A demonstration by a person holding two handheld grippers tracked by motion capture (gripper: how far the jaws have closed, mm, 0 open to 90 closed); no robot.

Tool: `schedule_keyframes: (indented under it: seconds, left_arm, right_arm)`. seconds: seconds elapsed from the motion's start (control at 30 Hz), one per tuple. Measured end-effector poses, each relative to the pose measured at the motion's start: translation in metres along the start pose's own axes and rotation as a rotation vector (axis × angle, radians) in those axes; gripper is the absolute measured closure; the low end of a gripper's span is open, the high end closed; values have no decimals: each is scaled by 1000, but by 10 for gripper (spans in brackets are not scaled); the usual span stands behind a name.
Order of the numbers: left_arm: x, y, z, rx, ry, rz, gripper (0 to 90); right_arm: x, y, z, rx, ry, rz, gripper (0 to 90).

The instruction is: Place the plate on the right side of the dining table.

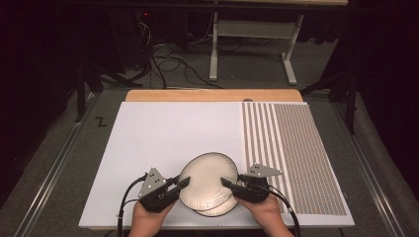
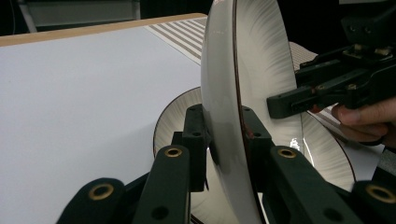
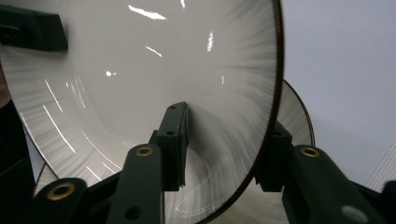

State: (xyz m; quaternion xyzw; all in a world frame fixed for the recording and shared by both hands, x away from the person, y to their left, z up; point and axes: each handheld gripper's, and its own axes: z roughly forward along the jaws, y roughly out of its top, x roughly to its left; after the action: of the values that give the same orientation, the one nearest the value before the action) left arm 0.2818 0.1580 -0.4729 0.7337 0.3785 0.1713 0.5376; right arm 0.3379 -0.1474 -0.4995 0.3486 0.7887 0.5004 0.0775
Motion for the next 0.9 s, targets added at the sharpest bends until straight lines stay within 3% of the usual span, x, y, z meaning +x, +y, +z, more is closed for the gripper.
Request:
schedule_keyframes:
  seconds: [0.1, 0.37, 0.7, 0.9]
  left_arm:
    - [0, 0, -1, 2, -1, -2, 779]
    - [2, 1, -5, -5, -5, -22, 804]
    - [-1, 0, -6, -17, 6, 7, 804]
    - [-3, 2, -3, -34, 2, 0, 801]
  right_arm:
    - [-1, 2, -5, -23, 7, 21, 692]
    - [4, 5, -14, -51, -5, -10, 753]
    - [8, 8, -21, -70, -15, -18, 776]
    - [7, 10, -27, -94, -26, -24, 785]
